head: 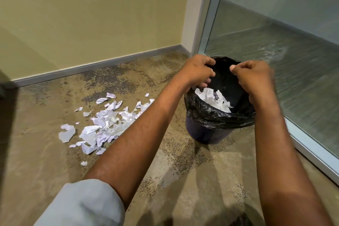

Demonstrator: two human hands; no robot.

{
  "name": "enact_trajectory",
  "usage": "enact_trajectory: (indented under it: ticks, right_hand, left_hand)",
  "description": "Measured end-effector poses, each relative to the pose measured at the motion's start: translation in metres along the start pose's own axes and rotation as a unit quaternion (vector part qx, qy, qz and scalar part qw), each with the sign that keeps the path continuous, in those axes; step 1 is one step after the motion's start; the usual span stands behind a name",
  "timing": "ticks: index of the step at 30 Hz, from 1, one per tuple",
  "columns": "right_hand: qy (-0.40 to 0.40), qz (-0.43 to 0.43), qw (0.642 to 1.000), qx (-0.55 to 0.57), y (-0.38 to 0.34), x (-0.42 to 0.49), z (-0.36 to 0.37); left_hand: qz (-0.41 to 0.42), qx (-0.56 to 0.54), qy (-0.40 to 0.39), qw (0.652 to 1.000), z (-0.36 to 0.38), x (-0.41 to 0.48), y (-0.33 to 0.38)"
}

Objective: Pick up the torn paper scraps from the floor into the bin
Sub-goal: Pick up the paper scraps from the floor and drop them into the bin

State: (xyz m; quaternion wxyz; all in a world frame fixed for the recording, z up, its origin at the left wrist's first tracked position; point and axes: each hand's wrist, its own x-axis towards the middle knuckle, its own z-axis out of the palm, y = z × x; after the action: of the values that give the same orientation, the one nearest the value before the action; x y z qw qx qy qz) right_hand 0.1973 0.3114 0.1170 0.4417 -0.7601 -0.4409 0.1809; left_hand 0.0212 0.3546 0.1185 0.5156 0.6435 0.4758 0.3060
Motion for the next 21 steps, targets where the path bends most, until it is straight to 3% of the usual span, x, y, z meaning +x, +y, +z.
enact_trajectory:
  ticks: [4,11,17,21]
  right_hand:
    - [-0.021,-0.055,0.996,0.067,-0.027,-0.014,0.01]
    - [-0.17,-0.13,0.96,0.182,-0.073,-0.064,0.071]
    - [-0.307,-0.117,0.934,0.14,-0.07,-0.113,0.159]
    - [-0.382,-0.12,0.914,0.063,-0.039,-0.154,0.221]
  left_hand:
    - [0.006,-0.032,0.021,0.999,-0.023,-0.015,-0.003]
    - [-0.005,-0.051,0.067,0.996,-0.094,-0.06,-0.037]
    - [-0.068,-0.016,0.192,0.979,-0.159,-0.1,-0.119]
    - [-0.158,0.064,0.23,0.958,-0.187,-0.132,-0.198]
